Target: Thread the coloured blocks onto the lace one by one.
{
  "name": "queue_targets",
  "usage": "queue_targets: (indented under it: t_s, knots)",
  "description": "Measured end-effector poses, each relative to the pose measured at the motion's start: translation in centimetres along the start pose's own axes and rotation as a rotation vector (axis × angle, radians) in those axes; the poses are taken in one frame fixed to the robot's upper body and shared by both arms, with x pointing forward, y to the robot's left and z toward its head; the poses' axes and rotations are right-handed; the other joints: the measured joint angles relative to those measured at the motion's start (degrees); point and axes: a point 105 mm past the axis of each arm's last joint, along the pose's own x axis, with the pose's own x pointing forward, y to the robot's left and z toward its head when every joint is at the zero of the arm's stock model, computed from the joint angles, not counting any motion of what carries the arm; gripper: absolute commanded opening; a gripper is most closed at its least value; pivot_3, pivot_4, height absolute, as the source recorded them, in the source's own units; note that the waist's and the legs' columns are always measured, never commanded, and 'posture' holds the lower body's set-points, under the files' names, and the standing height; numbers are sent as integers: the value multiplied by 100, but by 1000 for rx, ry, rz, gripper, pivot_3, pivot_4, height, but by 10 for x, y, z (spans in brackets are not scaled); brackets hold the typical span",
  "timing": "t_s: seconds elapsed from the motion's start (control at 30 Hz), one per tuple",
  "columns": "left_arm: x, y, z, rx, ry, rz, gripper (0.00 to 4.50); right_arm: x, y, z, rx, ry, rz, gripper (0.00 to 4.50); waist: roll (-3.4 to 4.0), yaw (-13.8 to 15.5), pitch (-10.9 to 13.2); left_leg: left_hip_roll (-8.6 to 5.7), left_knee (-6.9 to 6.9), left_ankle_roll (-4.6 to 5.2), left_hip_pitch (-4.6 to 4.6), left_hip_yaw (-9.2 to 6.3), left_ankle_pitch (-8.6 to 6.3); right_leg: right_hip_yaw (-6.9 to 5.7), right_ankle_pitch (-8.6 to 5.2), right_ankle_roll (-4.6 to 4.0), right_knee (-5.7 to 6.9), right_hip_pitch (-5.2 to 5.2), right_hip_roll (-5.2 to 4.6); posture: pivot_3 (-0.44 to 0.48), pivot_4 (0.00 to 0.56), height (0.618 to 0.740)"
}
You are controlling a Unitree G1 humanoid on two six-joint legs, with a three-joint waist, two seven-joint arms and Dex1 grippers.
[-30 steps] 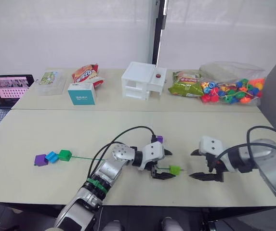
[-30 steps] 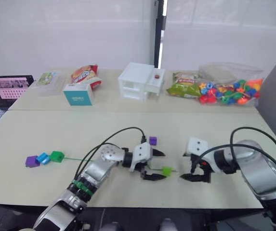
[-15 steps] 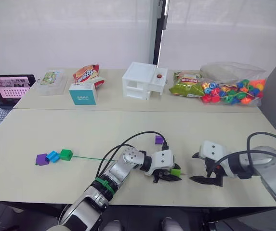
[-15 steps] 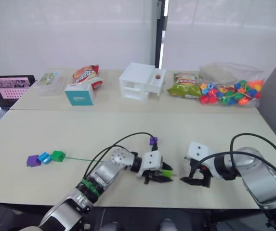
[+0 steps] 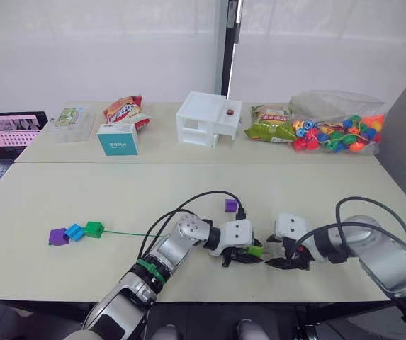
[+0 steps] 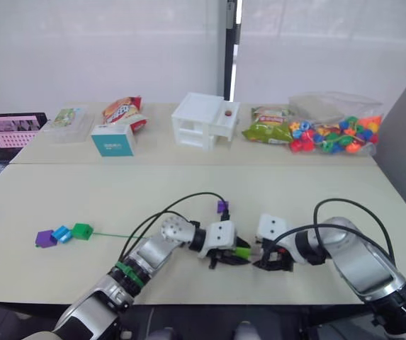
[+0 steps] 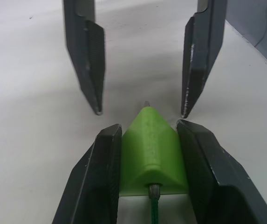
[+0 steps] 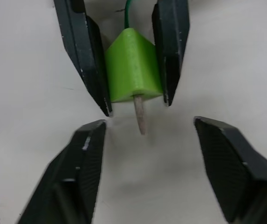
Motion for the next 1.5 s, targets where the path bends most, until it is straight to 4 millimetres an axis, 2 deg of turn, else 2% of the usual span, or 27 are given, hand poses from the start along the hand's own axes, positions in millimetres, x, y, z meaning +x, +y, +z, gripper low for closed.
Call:
queue_targets:
  t_s: [0.4, 0.5, 0.63, 1.1, 1.17, 1.27, 1.4, 1.5]
  knots:
    - [0, 0, 0, -2, 3, 1, 1349, 1, -1, 0, -15, 11, -10, 2271, 0, -6, 0, 0, 0, 0, 4, 0, 0, 0, 0, 0, 1, 4, 0, 0, 150, 740]
    - [0, 0, -1, -2, 5, 1, 1349, 2, 0, 0, -17, 9, -1, 1432, 0, -10, 0, 0, 0, 1, 7, 0, 0, 0, 0, 0, 1, 6, 1, 0, 150, 740]
    - [-1, 0, -1, -2, 6, 3, 1349, 4, 2, 2, -19, 0, 9, 36, 0, -22, 0, 1, 0, 0, 10, -1, 0, 0, 0, 0, 0, 9, 1, 0, 150, 740]
    - [-4, 1, -2, 5, 12, 2, 1348, 3, 1, 0, -33, 4, 19, 0, 0, -33, 0, 1, 0, 0, 10, -1, 0, 0, 0, 0, 1, 9, 1, 0, 150, 740]
    - [-15, 1, -4, 24, 32, -5, 1348, 0, 0, -3, -47, 19, 22, 0, 0, -64, 0, 2, -1, 1, 10, -1, 0, 0, 0, 0, 4, 6, 2, 0, 150, 740]
    - [-42, 9, -12, 24, 70, 25, 1348, -3, -2, -5, -60, 30, 30, 0, 1, -95, 0, 8, -5, 1, 17, -1, -1, 1, -1, -1, 9, 4, 7, 0, 150, 740]
    - [-86, 11, -26, 5, 121, 73, 1348, -3, -4, -4, -67, 37, 50, 0, 1, -102, 0, 8, -7, 1, 15, -1, -1, 2, -1, -1, 11, -2, 7, 0, 150, 740]
    - [-125, 4, -39, -26, 166, 105, 1348, -2, -4, -3, -81, 43, 66, 0, 1, -119, 0, 9, -13, 3, 15, -1, -2, 3, -1, -1, 12, -7, 7, 0, 150, 740]
